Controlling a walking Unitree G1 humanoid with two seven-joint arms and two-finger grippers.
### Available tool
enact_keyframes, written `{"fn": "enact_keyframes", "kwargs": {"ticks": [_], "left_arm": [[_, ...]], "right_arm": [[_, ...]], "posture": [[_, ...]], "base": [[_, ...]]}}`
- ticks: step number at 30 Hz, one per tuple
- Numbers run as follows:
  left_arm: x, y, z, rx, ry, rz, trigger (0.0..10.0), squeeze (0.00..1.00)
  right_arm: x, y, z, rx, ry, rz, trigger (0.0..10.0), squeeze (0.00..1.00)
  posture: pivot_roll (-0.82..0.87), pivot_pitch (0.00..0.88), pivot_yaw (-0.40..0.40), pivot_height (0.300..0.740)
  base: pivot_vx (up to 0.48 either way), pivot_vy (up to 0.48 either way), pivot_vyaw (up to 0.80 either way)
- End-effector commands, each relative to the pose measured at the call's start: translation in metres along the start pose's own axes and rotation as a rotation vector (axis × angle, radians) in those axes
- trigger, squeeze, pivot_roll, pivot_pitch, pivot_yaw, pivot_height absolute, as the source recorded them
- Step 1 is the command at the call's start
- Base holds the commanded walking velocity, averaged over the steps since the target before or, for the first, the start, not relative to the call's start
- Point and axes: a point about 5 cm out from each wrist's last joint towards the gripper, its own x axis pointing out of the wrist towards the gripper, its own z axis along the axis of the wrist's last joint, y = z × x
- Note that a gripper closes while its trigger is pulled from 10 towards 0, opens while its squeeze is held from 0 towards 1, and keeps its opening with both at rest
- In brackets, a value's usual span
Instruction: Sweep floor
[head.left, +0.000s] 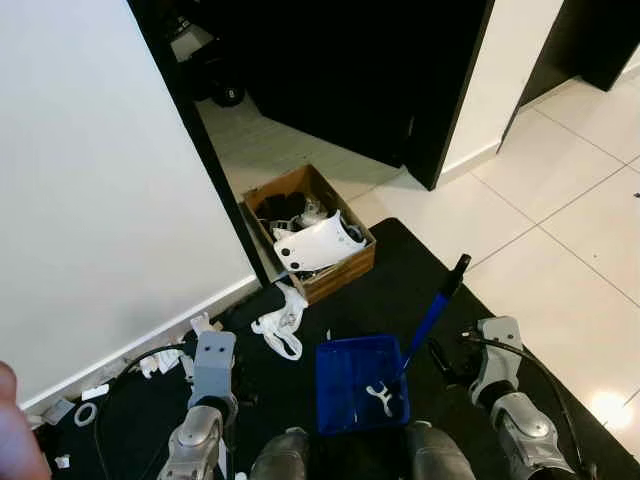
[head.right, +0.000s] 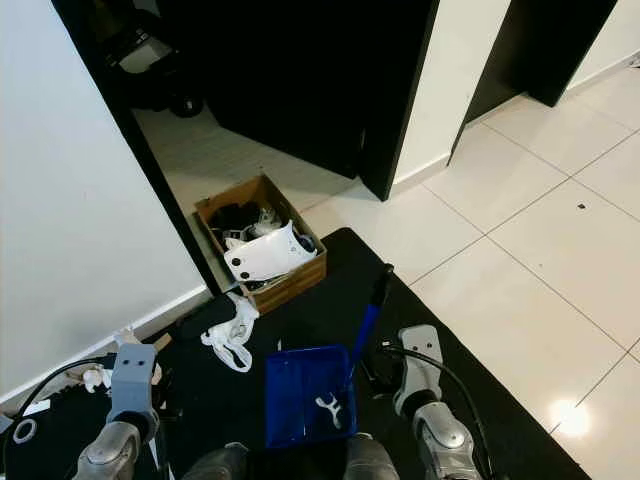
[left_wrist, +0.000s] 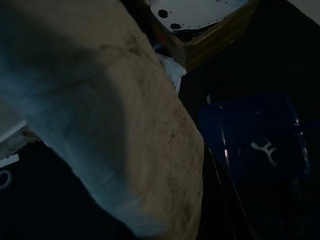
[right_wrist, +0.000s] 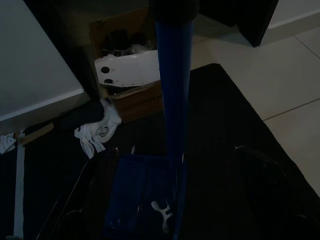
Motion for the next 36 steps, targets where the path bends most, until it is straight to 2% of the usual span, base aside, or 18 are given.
{"fn": "enact_keyframes", "kwargs": {"ticks": [1,36], "left_arm": [[-0.0029,0.0005,-0.0052,-0.026,0.01,0.002,10.0,0.0],[-0.0022,-0.0032,-0.0061,-0.036,0.014,-0.005,10.0,0.0]], "right_arm": [[-0.0031,0.0008,-0.0043,0.016,0.006,-0.007,10.0,0.0],[-0.004,-0.0026,-0.0056,0.012,0.021,-0.01,10.0,0.0]], "posture": [[-0.02,0.129,0.035,0.74],[-0.02,0.121,0.027,0.74]], "base": [[0.0,0.0,0.0],[0.0,0.0,0.0]]}}
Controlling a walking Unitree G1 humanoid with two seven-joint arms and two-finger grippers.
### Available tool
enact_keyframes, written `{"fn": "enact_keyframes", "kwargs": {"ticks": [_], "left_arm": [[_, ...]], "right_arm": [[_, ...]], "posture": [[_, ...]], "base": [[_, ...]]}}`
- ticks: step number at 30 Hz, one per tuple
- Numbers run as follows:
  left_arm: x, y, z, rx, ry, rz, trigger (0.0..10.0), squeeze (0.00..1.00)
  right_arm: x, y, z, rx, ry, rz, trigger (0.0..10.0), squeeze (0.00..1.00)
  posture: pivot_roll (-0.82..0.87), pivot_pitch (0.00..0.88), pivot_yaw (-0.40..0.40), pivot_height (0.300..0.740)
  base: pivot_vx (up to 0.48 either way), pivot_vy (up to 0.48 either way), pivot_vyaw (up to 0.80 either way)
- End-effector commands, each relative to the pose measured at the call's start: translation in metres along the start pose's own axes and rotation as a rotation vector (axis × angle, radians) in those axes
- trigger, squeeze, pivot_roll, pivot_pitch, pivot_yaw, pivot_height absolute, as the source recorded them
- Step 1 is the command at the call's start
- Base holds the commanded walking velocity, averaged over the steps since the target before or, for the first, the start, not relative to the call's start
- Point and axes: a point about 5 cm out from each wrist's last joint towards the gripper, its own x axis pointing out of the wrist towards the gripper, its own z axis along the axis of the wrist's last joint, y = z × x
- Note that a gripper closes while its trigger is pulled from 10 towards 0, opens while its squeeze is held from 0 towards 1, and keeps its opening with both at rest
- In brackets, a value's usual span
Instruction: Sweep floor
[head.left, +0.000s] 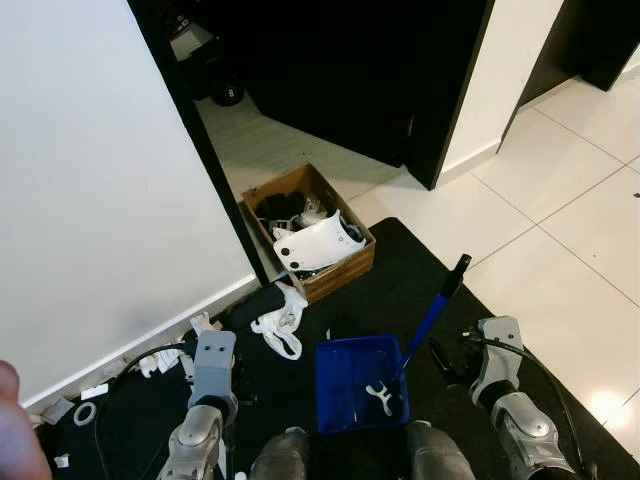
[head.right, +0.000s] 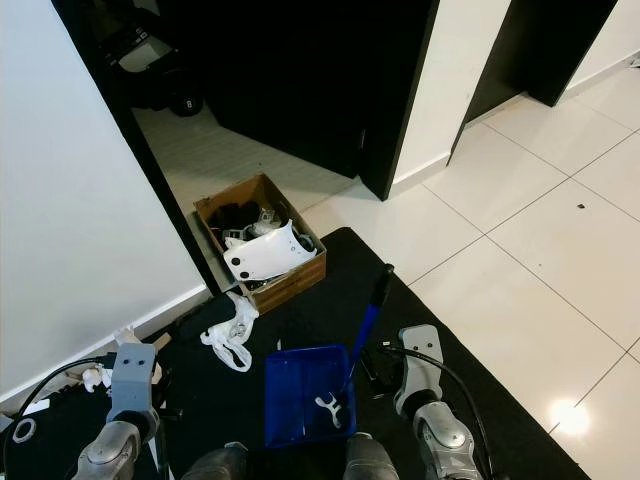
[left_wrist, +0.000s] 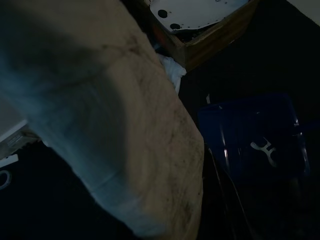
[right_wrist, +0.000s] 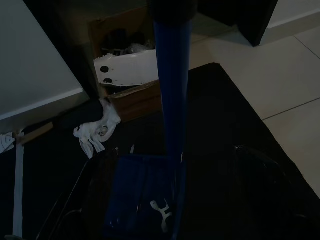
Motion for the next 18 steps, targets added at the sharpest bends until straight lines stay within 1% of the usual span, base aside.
{"fn": "enact_keyframes", "kwargs": {"ticks": [1,18], "left_arm": [[-0.0026,-0.003,-0.0066,-0.035,0.015,-0.004,10.0,0.0],[-0.0029,-0.0024,-0.0065,-0.039,0.015,-0.002,10.0,0.0]], "right_arm": [[-0.004,-0.0017,-0.0058,0.013,0.021,-0.01,10.0,0.0],[-0.0039,-0.0018,-0.0051,0.013,0.016,-0.012,10.0,0.0]], "posture": [[-0.03,0.122,0.027,0.74],[-0.03,0.132,0.029,0.74]], "base": [[0.0,0.0,0.0],[0.0,0.0,0.0]]}}
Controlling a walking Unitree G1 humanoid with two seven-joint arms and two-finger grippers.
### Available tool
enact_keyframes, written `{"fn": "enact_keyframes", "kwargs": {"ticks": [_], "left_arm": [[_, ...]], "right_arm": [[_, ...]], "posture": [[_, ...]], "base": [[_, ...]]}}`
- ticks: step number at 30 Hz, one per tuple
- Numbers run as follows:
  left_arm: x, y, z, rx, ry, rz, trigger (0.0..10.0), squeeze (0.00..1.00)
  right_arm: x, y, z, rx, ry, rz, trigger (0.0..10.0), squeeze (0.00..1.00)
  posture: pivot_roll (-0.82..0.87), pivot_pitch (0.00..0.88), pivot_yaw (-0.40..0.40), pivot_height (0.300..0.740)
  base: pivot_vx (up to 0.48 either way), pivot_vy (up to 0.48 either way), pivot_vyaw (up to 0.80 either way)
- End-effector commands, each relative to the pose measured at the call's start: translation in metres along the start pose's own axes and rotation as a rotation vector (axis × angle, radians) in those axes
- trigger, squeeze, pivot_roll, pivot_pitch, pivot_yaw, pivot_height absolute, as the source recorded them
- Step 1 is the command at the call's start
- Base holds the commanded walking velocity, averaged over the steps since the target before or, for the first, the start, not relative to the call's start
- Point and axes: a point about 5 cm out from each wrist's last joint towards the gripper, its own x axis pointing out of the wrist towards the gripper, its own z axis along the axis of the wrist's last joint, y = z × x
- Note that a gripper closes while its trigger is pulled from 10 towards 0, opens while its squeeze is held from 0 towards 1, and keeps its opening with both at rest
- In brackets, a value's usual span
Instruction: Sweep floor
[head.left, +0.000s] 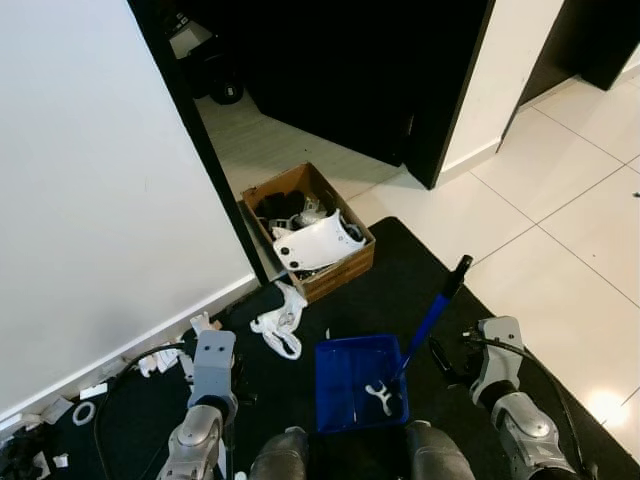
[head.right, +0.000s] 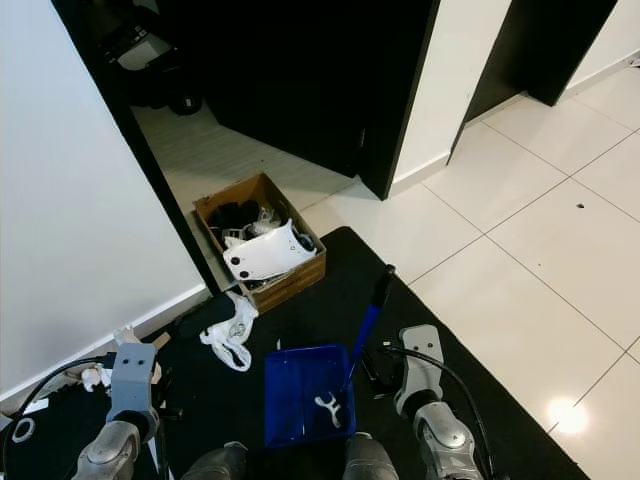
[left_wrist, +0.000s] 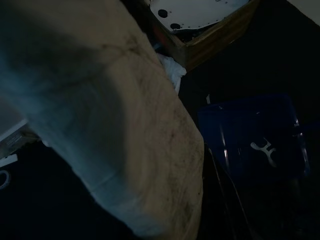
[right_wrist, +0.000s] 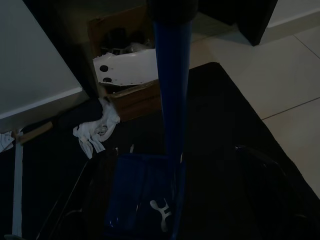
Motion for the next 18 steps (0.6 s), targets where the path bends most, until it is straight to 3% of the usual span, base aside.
{"fn": "enact_keyframes", "kwargs": {"ticks": [1,18], "left_arm": [[-0.0028,-0.0028,-0.0066,-0.038,0.017,-0.003,10.0,0.0],[-0.0018,-0.003,-0.0057,-0.038,0.017,0.0,10.0,0.0]], "right_arm": [[-0.0037,-0.0014,-0.005,0.014,0.015,-0.012,10.0,0.0],[-0.0027,-0.0015,-0.0039,0.014,0.013,-0.012,10.0,0.0]], "posture": [[-0.03,0.132,0.029,0.74],[-0.03,0.131,0.028,0.74]], "base": [[0.0,0.0,0.0],[0.0,0.0,0.0]]}}
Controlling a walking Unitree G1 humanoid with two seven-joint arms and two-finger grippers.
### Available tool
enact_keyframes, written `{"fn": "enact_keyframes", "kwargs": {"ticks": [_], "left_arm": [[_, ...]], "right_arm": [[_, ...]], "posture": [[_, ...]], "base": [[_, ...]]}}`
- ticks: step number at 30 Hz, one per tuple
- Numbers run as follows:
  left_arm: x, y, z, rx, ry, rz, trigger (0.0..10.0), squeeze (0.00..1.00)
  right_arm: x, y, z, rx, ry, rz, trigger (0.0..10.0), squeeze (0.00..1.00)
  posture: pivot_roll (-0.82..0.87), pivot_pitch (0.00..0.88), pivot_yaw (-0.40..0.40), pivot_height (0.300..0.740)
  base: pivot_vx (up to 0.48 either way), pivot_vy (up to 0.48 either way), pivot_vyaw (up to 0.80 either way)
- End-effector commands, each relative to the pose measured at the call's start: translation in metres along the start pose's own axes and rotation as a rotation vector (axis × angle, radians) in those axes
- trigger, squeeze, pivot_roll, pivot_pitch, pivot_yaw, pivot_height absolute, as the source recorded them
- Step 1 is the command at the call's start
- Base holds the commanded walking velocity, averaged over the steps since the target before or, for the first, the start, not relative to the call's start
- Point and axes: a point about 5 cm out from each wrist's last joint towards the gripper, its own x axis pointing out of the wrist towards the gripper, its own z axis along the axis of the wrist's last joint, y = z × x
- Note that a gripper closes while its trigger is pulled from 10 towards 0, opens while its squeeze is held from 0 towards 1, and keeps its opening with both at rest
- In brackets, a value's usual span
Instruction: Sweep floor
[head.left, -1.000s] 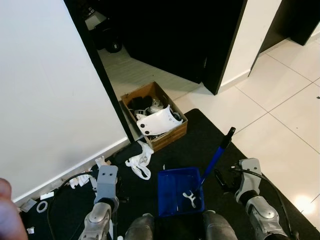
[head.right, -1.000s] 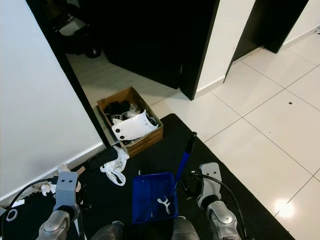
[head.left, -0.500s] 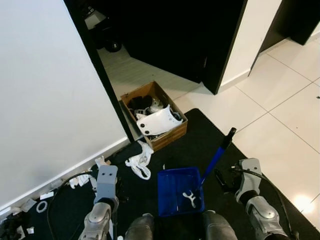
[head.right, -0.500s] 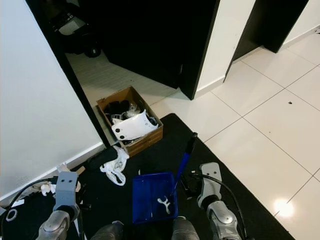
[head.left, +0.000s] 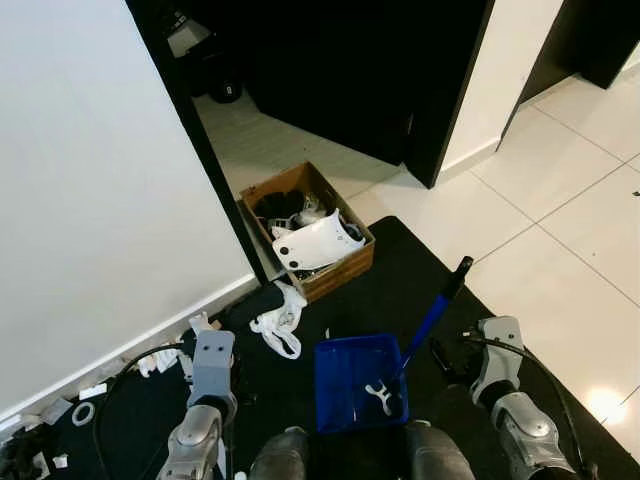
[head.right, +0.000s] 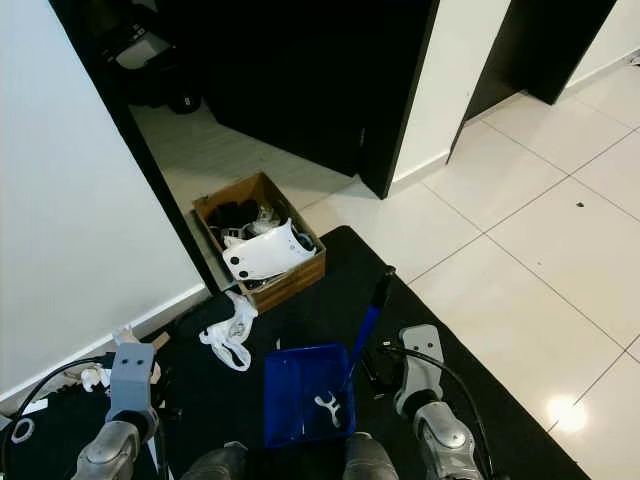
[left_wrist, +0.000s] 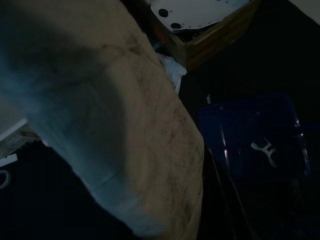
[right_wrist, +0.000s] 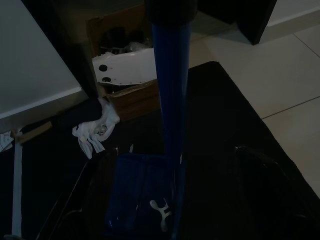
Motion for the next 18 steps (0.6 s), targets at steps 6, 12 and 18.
{"fn": "enact_keyframes", "kwargs": {"ticks": [6,12,18], "left_arm": [[-0.0015,-0.0037,-0.0056,-0.036,0.018,-0.004,10.0,0.0],[-0.0014,-0.0037,-0.0055,-0.036,0.018,-0.004,10.0,0.0],[-0.0013,-0.0034,-0.0056,-0.036,0.019,-0.003,10.0,0.0]], "right_arm": [[-0.0027,-0.0016,-0.004,0.014,0.014,-0.013,10.0,0.0],[-0.0025,-0.0016,-0.0039,0.014,0.014,-0.014,10.0,0.0],[-0.0024,-0.0015,-0.0038,0.014,0.014,-0.014,10.0,0.0]], "posture": [[-0.03,0.13,0.028,0.74],[-0.03,0.129,0.028,0.74],[-0.03,0.129,0.028,0.74]], "base": [[0.0,0.0,0.0],[0.0,0.0,0.0],[0.0,0.0,0.0]]}}
